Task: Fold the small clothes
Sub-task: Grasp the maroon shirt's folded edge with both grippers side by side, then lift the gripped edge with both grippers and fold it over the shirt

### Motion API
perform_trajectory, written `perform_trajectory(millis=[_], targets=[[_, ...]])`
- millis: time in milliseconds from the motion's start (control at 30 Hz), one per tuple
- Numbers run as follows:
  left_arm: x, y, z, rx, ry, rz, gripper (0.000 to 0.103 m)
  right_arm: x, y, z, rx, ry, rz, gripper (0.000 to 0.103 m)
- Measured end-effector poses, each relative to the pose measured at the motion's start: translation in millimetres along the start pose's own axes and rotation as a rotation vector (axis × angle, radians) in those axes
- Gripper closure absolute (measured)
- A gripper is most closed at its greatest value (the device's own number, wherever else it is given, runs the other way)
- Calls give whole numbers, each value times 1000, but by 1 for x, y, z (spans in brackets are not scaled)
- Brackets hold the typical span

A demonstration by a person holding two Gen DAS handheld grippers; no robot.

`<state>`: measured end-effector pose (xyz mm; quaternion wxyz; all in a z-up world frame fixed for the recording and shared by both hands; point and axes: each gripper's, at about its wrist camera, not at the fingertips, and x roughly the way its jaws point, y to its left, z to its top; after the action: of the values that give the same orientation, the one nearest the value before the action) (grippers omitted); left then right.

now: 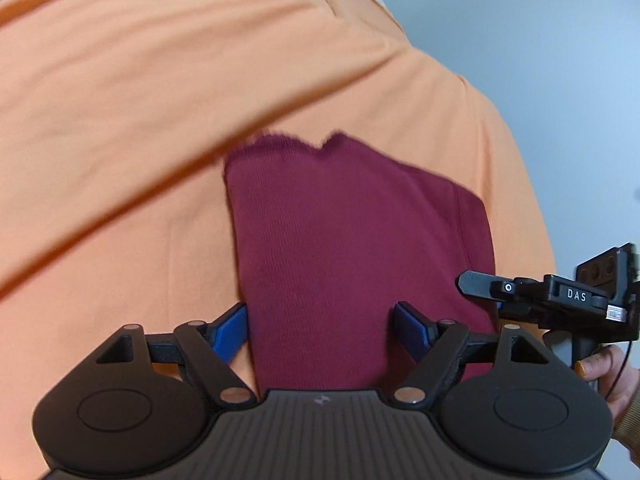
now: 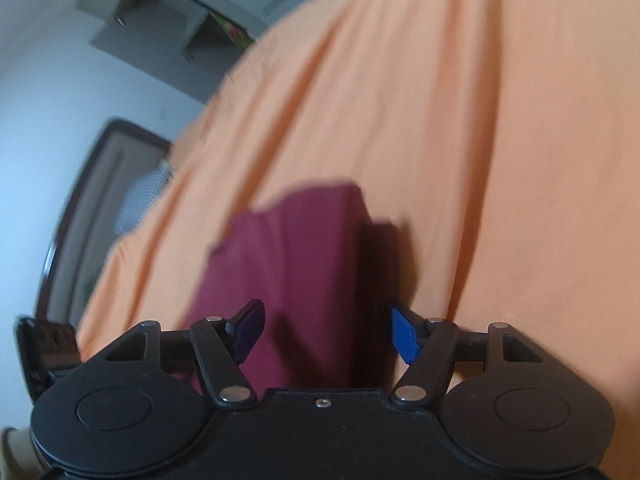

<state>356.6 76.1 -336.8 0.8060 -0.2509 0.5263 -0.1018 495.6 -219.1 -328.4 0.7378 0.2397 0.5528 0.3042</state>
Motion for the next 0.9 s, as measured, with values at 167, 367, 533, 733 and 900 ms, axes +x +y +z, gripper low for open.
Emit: perform_trajectory(millis=[167, 367, 533, 733, 900], targets=[[0, 17, -14, -63, 28, -71, 22, -4, -18, -29, 67, 100, 124, 43], [23, 24, 1, -182, 50, -87, 17, -7, -29, -37, 201, 44, 166, 44], [26, 23, 6, -170, 72, -92, 29, 8, -21, -33, 177, 48, 132, 55], [20, 33, 5, -217, 27, -133, 58, 4, -13, -36, 137, 18, 135, 70], [6, 10, 9, -120, 8, -74, 69, 2, 0, -34, 124, -16, 123, 73]])
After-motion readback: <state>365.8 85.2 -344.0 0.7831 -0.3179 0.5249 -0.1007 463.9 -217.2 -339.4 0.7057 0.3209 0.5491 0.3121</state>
